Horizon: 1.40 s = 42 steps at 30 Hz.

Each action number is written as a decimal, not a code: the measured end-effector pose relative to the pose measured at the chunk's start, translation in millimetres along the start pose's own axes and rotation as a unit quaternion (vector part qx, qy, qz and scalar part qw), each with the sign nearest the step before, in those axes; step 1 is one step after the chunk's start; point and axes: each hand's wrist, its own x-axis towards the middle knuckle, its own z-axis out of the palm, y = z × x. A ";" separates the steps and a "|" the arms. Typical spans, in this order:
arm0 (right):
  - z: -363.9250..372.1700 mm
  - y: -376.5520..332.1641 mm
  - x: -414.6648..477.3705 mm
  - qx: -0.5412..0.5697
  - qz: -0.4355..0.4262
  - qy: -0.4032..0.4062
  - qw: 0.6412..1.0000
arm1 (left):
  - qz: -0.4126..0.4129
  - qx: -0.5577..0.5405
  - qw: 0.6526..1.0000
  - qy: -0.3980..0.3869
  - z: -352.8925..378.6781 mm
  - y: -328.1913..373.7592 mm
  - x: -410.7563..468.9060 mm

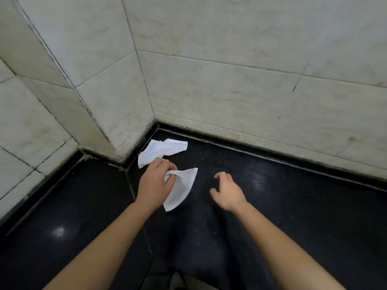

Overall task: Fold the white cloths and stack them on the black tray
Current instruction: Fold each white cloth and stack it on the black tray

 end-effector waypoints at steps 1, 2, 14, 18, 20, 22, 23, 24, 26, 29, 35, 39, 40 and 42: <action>0.9 -2.9 -0.4 0.058 0.003 -0.006 0.998 | 0.004 0.002 1.000 0.002 -2.5 3.0 -4.0; 2.3 -7.0 0.3 0.124 0.006 -0.018 0.992 | 0.005 0.003 1.000 0.005 -4.8 4.5 -7.3; 31.4 -13.1 -23.8 0.160 -0.025 -0.146 0.976 | -0.033 -0.011 0.999 0.012 -22.1 -0.8 -37.4; 32.0 -9.2 -36.8 0.243 -0.003 -0.241 0.940 | -0.048 -0.030 0.998 0.003 -20.1 1.0 -41.3; 37.1 -12.2 -38.5 0.233 -0.025 -0.243 0.941 | -0.047 -0.033 0.998 -0.001 -19.2 1.7 -41.4; 44.6 -15.6 -36.5 0.184 -0.043 -0.200 0.961 | -0.043 -0.028 0.999 -0.003 -18.9 1.7 -39.5; 45.4 -17.6 -36.1 0.149 -0.049 -0.170 0.973 | -0.039 -0.022 0.999 -0.006 -19.4 1.5 -38.0; 43.8 -17.7 -34.7 0.121 -0.052 -0.143 0.981 | -0.033 -0.012 0.999 -0.009 -20.6 1.4 -35.6; 32.1 -16.6 -32.0 0.099 -0.047 -0.115 0.987 | -0.029 0.014 0.999 -0.028 -23.6 -3.5 -30.1; -0.1 -11.2 -25.8 0.056 -0.045 -0.087 0.994 | -0.046 0.037 0.995 -0.084 -27.8 -19.8 -21.1; -60.4 -6.8 -4.9 0.044 -0.051 0.029 0.997 | -0.135 -0.024 0.987 -0.087 -24.5 -34.5 5.6; -88.7 -18.4 10.6 0.070 -0.078 0.119 0.987 | -0.124 -0.066 0.989 -0.036 -26.0 -22.3 39.4; -94.1 -21.9 12.9 0.075 -0.087 0.142 0.983 | -0.115 -0.072 0.991 -0.019 -27.6 -18.6 46.8; -101.0 -28.2 14.9 0.089 -0.104 0.181 0.974 | -0.103 -0.079 0.991 0.021 -30.8 -13.1 55.7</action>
